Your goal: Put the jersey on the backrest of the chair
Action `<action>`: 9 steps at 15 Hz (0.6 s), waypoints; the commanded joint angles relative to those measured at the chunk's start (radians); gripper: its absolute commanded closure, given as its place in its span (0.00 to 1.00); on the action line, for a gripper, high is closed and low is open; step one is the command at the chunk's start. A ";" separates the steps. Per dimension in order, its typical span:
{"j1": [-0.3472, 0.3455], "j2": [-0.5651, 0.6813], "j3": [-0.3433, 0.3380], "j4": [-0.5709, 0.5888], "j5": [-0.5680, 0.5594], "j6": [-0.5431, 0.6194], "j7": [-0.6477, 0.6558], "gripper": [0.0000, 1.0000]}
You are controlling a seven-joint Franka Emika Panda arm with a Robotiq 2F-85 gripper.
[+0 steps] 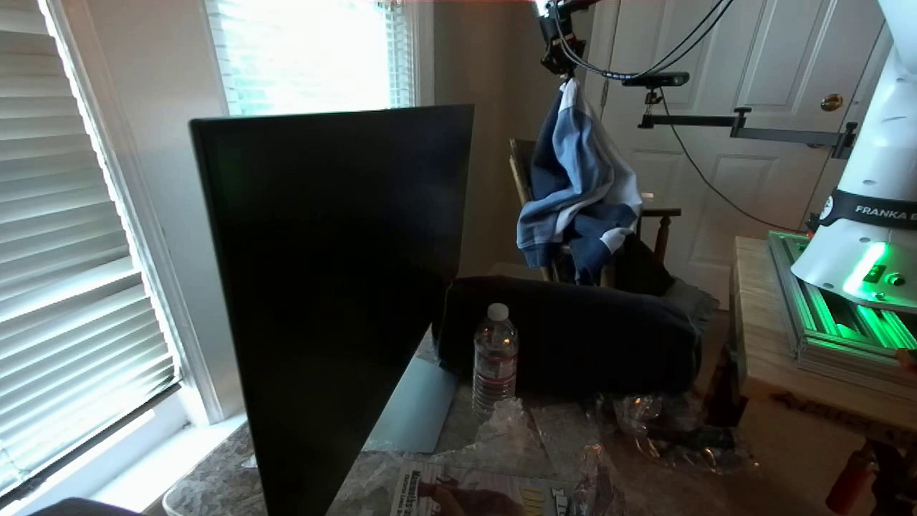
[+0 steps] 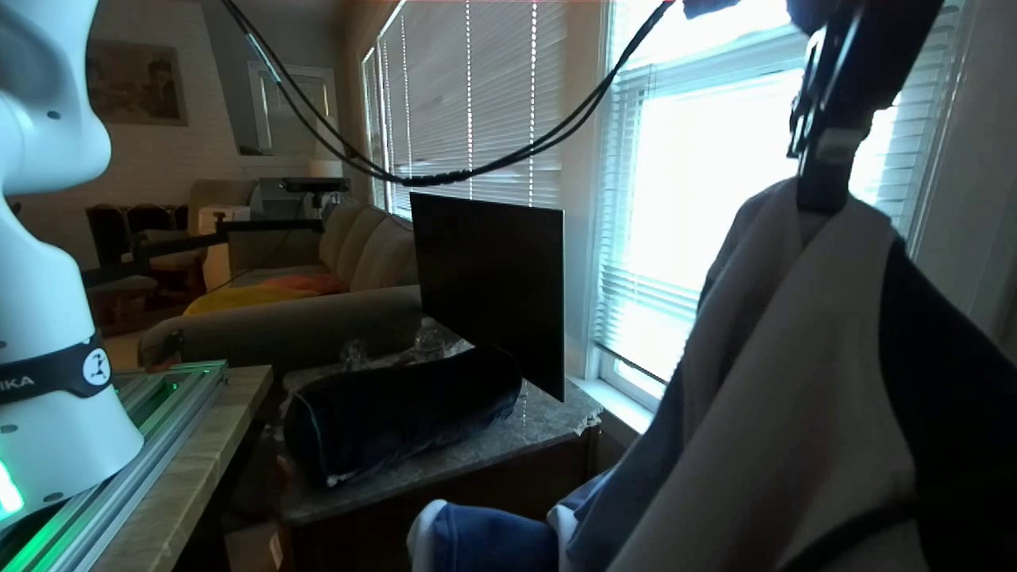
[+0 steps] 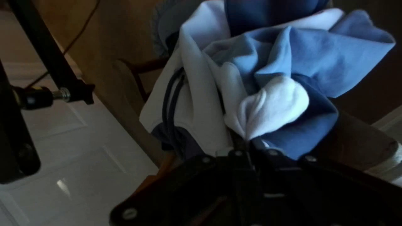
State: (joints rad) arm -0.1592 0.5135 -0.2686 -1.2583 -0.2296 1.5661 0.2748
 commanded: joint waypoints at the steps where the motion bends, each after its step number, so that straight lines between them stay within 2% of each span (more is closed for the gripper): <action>1: -0.093 0.050 0.021 0.245 0.146 -0.230 0.003 0.98; 5: -0.179 0.096 0.012 0.444 0.312 -0.401 0.071 0.98; 9: -0.272 0.162 0.022 0.623 0.482 -0.480 0.206 0.98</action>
State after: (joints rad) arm -0.3613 0.5856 -0.2622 -0.8333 0.1314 1.1661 0.3768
